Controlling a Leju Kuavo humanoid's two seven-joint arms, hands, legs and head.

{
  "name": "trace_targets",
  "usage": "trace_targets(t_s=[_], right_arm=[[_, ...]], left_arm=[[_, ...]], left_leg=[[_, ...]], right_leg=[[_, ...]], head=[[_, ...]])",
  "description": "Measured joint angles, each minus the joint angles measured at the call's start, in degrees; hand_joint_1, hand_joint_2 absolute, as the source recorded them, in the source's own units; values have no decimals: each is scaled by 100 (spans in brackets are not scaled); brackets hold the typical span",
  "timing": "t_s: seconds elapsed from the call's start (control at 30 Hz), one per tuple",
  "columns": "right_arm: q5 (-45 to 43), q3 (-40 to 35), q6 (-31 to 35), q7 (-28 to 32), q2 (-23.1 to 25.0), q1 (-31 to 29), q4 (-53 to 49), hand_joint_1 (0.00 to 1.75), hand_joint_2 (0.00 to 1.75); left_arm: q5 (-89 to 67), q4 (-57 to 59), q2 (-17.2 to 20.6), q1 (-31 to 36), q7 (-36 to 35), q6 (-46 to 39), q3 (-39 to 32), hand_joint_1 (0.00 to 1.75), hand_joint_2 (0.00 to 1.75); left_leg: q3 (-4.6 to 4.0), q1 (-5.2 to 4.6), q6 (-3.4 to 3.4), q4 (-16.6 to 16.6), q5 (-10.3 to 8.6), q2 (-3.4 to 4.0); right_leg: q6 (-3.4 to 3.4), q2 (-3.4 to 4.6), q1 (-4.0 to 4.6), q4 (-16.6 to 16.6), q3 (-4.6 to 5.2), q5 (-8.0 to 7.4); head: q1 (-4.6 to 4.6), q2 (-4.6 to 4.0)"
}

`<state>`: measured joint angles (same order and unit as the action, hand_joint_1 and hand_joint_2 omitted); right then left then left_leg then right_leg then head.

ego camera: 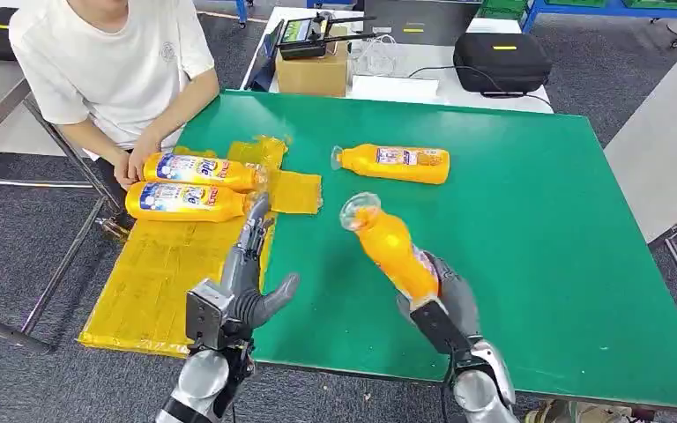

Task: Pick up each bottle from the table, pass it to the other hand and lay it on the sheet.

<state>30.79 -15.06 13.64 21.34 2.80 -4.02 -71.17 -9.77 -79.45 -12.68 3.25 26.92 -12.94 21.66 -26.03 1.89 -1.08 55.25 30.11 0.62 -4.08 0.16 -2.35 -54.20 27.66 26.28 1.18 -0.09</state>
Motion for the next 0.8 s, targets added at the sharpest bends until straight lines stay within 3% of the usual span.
trace_targets(t_s=[0.3,0.57,0.8], right_arm=[[-792,297,37,334,530,516,-869,175,175],[-891,155,-245,450,690,170,-887,175,175],[-308,-328,-416,340,710,-153,-692,175,175]], left_arm=[[526,456,-312,-28,-327,-389,-26,0,175],[-484,454,-207,-28,-10,-21,440,0,175],[-722,454,-199,5,-61,197,568,0,175]], left_leg=[[-31,0,1,0,1,6],[-33,-1,1,0,0,5],[-34,0,1,0,0,4]], right_leg=[[0,1,0,0,34,0],[0,1,-1,-1,33,0],[0,1,0,-1,34,0]], head=[[2,0],[0,0],[2,0]])
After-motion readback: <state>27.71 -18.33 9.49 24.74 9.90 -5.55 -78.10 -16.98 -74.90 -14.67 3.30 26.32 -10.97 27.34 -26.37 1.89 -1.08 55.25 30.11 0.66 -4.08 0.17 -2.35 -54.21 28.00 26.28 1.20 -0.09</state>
